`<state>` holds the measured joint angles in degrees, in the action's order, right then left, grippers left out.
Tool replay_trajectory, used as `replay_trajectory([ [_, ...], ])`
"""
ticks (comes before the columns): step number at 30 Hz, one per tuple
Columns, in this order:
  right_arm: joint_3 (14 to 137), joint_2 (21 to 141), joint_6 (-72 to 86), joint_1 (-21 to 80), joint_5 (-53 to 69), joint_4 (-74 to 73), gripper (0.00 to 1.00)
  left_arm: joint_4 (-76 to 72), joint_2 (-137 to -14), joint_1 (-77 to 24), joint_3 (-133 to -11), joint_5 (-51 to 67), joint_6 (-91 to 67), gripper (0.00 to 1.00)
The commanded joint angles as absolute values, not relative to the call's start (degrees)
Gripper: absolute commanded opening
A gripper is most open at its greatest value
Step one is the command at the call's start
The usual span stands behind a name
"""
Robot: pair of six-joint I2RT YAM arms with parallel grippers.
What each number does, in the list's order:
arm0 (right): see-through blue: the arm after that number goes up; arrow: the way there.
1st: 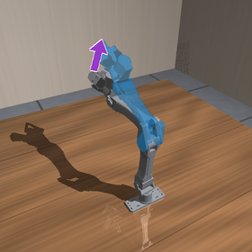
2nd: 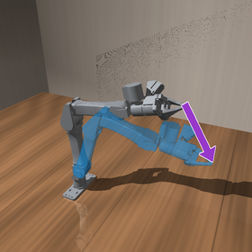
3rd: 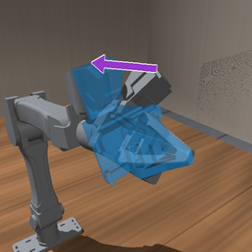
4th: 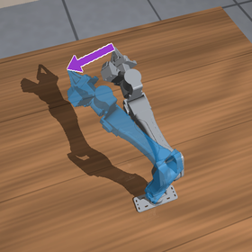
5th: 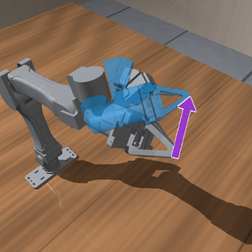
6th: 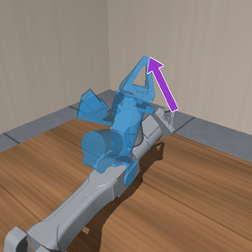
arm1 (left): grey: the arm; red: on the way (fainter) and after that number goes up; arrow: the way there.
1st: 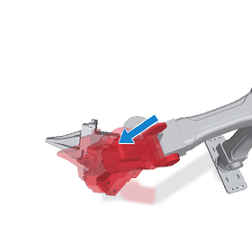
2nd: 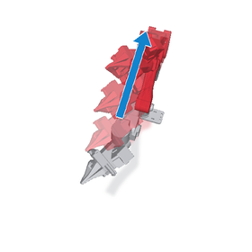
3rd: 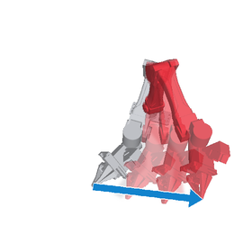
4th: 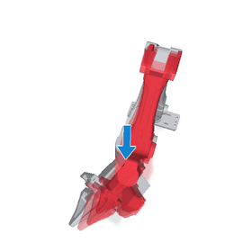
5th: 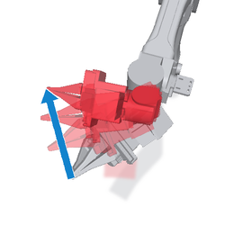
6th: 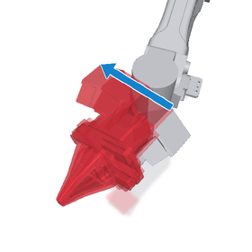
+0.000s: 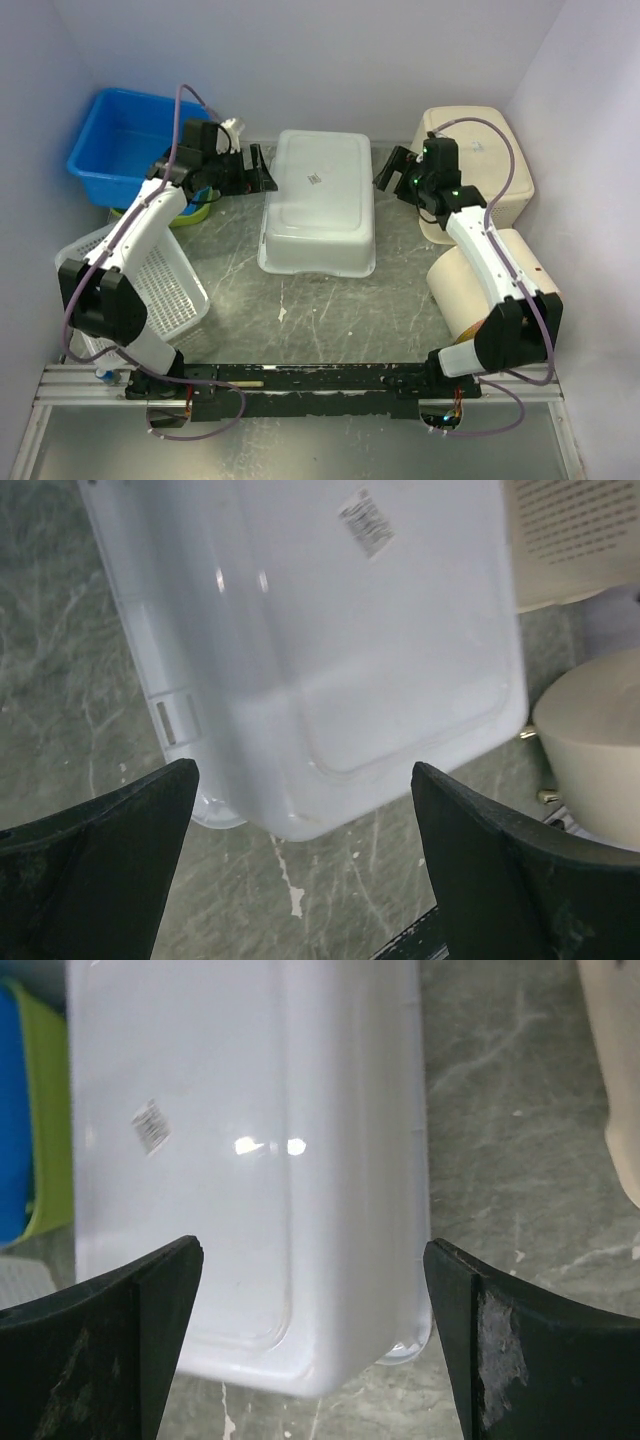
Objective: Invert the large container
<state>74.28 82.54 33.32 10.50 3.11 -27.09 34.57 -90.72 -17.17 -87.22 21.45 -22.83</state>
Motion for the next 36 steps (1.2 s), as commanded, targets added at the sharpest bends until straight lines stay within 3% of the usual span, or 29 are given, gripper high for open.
replay_trajectory([
  [1, 70.87, 76.94, 27.55, 15.88, 3.41, -24.43, 0.93, 29.42, -94.07, -17.20, -83.94, 21.29, -21.68, 0.99],
  [11, 70.54, 71.37, 25.64, 18.91, -9.36, -30.58, 0.92, 21.43, -114.02, -25.64, -93.24, 31.72, -26.54, 1.00],
  [20, 68.37, 67.27, 24.16, 18.92, -4.46, -32.04, 0.92, 20.51, -128.19, -27.24, -114.38, 32.72, -30.10, 1.00],
  [28, 63.82, 67.00, 19.85, 27.29, 6.61, -28.59, 0.92, 28.97, -114.11, -26.54, -111.01, 24.00, -23.72, 1.00],
  [32, 58.56, 67.18, 21.92, 34.85, 5.48, -25.44, 0.92, 35.67, -102.54, -24.47, -107.95, 13.23, -20.79, 1.00],
  [36, 53.04, 70.20, 28.02, 35.64, 4.58, -20.51, 0.92, 38.38, -90.67, -18.27, -102.28, 9.03, -20.74, 1.00],
])
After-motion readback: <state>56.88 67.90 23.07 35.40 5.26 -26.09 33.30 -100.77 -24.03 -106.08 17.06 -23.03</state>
